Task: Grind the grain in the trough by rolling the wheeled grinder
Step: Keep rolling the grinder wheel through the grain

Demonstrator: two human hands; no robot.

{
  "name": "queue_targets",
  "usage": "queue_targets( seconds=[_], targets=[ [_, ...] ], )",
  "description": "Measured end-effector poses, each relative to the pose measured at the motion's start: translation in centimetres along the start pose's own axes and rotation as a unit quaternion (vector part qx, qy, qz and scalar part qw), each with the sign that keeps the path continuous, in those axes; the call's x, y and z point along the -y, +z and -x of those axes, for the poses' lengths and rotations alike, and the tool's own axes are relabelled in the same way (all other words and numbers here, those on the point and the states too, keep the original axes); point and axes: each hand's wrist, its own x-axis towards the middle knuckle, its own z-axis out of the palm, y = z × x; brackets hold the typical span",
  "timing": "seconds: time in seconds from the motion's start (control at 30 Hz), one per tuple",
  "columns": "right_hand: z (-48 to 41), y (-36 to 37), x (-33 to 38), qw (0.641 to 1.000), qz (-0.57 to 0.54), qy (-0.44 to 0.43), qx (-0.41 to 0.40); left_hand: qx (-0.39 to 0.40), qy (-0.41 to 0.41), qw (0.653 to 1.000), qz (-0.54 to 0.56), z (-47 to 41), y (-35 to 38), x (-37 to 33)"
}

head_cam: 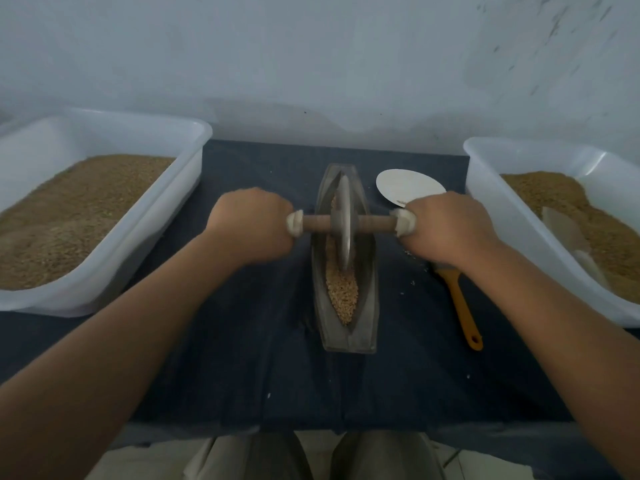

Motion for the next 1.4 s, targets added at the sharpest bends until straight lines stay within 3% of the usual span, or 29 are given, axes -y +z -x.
queue_targets(
  seconds=[0.13, 0.27, 0.37, 0.47, 0.57, 0.7, 1.0, 1.13, 1.23, 1.3, 1.4],
  targets=[
    [3.9, -0.6, -0.7, 0.998, -0.041, -0.039, 0.019, -0.087, 0.051, 0.995, 0.004, 5.1, 0.2, 0.5],
    [0.8, 1.3, -0.3, 0.999, 0.006, 0.002, -0.035, -0.010, 0.000, 1.000, 0.018, 0.7, 0.5, 0.4],
    [-2.8, 2.0, -0.2, 0.997, 0.004, 0.045, -0.055, -0.002, -0.042, 0.999, 0.012, -4.3, 0.2, 0.1],
    [-3.4, 1.2, 0.3, 0.997, 0.000, 0.029, -0.070, 0.003, -0.030, 1.000, 0.005, -5.2, -0.5, -0.1],
    [-1.1, 0.4, -0.2, 1.000, 0.008, 0.001, 0.008, 0.012, 0.002, 1.000, -0.003, -1.3, -0.3, 0.1],
    [2.7, -0.6, -1.0, 0.993, -0.013, -0.024, 0.113, -0.095, 0.056, 0.993, -0.040, 4.3, 0.1, 0.4],
    [-3.2, 1.7, 0.0, 0.998, -0.004, 0.064, -0.028, -0.005, -0.022, 1.000, -0.013, -5.4, -0.3, -0.1],
    [-1.2, 0.8, -0.3, 0.998, -0.002, 0.046, 0.051, 0.009, -0.002, 1.000, -0.014, -1.8, -0.8, -0.3],
    [2.7, 0.0, -0.7, 0.995, -0.016, 0.012, 0.094, -0.082, 0.055, 0.994, -0.054, 3.6, -0.5, -0.3],
    [4.2, 0.1, -0.8, 0.997, -0.027, 0.003, 0.069, -0.134, 0.070, 0.987, -0.056, 4.9, -0.5, 0.0],
    [3.0, 1.4, -0.8, 1.000, -0.018, 0.015, 0.015, -0.074, 0.045, 0.995, -0.053, 2.2, 0.0, 0.0]
  ],
)
